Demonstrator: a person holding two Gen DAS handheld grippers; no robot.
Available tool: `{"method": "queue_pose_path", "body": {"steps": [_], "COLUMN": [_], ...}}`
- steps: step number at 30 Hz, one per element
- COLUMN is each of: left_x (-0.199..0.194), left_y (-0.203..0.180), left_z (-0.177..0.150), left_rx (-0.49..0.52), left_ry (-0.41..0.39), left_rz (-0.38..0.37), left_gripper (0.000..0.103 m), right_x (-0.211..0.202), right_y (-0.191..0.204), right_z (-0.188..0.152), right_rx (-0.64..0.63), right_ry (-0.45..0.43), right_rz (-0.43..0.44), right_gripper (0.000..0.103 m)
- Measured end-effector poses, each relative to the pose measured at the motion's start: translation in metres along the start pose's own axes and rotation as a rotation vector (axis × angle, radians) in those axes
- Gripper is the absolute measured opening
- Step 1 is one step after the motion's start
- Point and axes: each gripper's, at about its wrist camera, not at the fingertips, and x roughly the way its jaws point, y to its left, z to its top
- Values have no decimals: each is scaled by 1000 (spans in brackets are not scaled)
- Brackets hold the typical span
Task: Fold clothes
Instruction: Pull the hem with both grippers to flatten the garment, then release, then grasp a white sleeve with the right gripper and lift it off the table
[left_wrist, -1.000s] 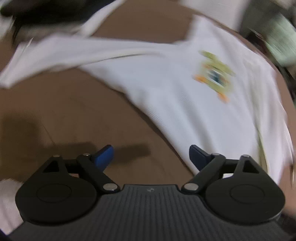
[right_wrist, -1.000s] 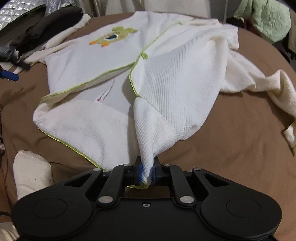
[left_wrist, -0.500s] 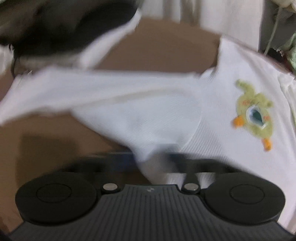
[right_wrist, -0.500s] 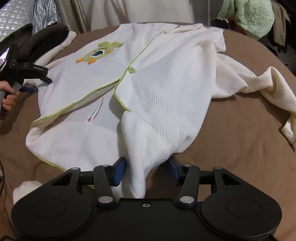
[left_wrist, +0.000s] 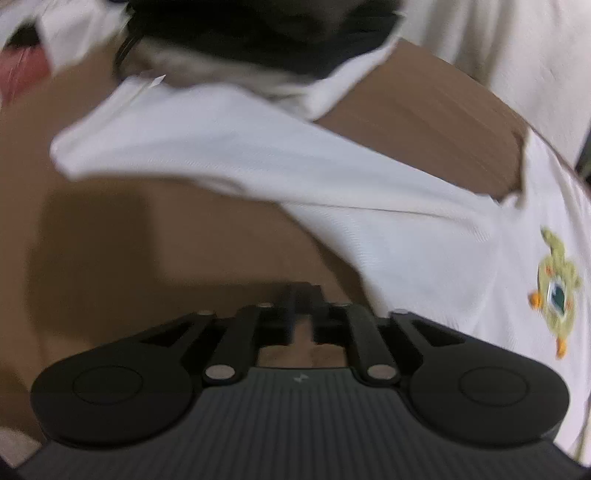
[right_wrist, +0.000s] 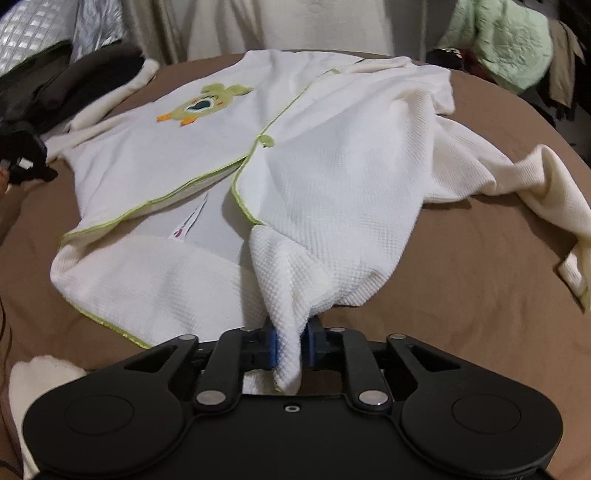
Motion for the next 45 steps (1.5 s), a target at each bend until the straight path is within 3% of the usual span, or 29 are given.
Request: {"method": "queue_pose_path", "body": {"steps": [2,3,4,5,7,8,9,10,12,13,14,17,21,24,26,29,33,36,40,43,45], "left_x": [-4,-2,1,6,9,11,11,10,-2,-8,-14,-27,-5,-6,-33,-73,-94,-92,-82,-77,-78], "left_y": [-17,-23,-29,-36,-46,-51,-55,-59,-70,-76,-79,-59,-50,-54,-56,-74,-126,-162,-200,-223,-239], "left_z": [-7,-10,-13,-16,-18,-19,-19,-19,-17,-17,-16,3,3,-4,-7,-18,-42,-64,-94,-116,-127], "left_rx": [80,97,110,116,140,160,203,244,313,348,371,284,292,333,324,345,438,478,543,615,654], "left_ry": [-14,5,25,37,6,-10,-28,-54,-142,-186,-229,-267,-164,-123,-170,-231,-209,-148,-84,-76,-71], "left_rz": [-16,-57,-94,-113,-91,-88,-107,-113,-59,-32,-4,26,123,213,149,18,-160,-263,-325,-359,-376], "left_gripper": [67,74,83,88,90,73,49,0,1,1,1,1,0,5,15,42,44,44,44,44,44], "right_x": [2,4,4,4,3,2,1,-1,-2,-2,-2,-2,-3,-4,-11,-26,-11,11,36,61,75], "right_y": [7,12,13,15,18,18,14,11,5,3,3,1,-1,-2,-16,-50,-122,-164,-195,-206,-206], "right_z": [0,-2,-3,-4,-7,-7,-6,-4,-3,-3,-3,-3,-4,-4,2,15,40,46,46,53,66], "right_rx": [-75,-128,-139,-151,-174,-171,-129,-87,1,33,29,15,-2,-15,9,85,343,512,699,740,648], "right_ry": [-16,-31,-42,-54,-78,-88,-94,-103,-109,-108,-105,-96,-84,-74,-107,-181,-177,-178,-201,-209,-219], "right_rz": [-126,-196,-205,-213,-229,-227,-195,-146,-27,25,40,84,143,188,197,200,236,190,54,53,21], "right_gripper": [86,97,99,98,95,94,94,88,59,36,27,20,21,38,64,69,77,77,78,77,39]}}
